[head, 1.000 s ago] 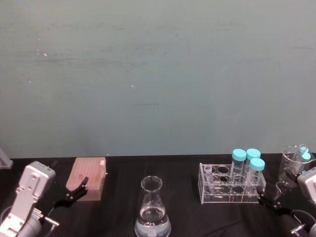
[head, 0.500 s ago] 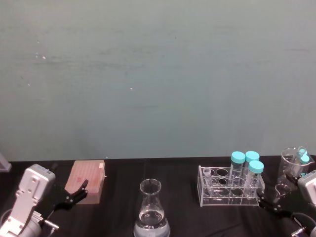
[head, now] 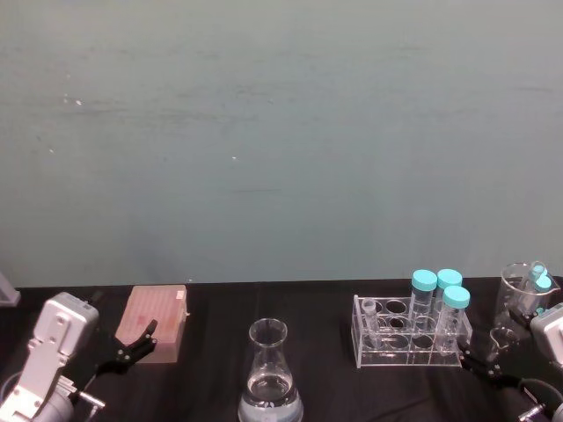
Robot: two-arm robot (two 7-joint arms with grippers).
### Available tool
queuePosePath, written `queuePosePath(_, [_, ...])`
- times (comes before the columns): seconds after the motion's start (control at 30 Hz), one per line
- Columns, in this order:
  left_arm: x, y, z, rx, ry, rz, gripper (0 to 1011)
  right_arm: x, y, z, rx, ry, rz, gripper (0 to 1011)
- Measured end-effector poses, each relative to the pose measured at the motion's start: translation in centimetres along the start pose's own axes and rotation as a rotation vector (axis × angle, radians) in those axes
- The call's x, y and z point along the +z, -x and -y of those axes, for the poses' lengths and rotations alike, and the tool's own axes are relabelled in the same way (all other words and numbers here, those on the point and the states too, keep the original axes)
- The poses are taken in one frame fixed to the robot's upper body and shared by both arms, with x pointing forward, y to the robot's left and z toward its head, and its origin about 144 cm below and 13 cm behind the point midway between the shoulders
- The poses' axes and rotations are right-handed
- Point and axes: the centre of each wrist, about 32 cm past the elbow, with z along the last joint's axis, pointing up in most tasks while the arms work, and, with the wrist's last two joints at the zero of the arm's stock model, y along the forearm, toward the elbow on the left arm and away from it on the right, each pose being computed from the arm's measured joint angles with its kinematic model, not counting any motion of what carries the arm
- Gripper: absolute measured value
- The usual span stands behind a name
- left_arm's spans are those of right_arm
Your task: Pour the liquid from the test tube into the beaker using one hand.
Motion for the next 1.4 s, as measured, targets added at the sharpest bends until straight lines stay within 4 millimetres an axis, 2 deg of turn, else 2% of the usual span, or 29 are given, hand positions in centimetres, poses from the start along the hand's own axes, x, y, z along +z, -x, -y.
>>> queuePosePath(0.83, [0.0,0.0,0.0,0.000,0.000,0.000,1000,0.1,-0.1,0.0,0.058,-0.059,-0.005,1000])
queuePosePath(1.23, [0.0,0.0,0.0,0.000,0.000,0.000,1000,1.2,0.4,-2.2,0.176,-0.160,-0.073,1002])
queuePosePath(1.4, [0.0,0.0,0.0,0.000,0.000,0.000,1000,1.7,0.7,-3.7,0.224,-0.168,-0.104,1000])
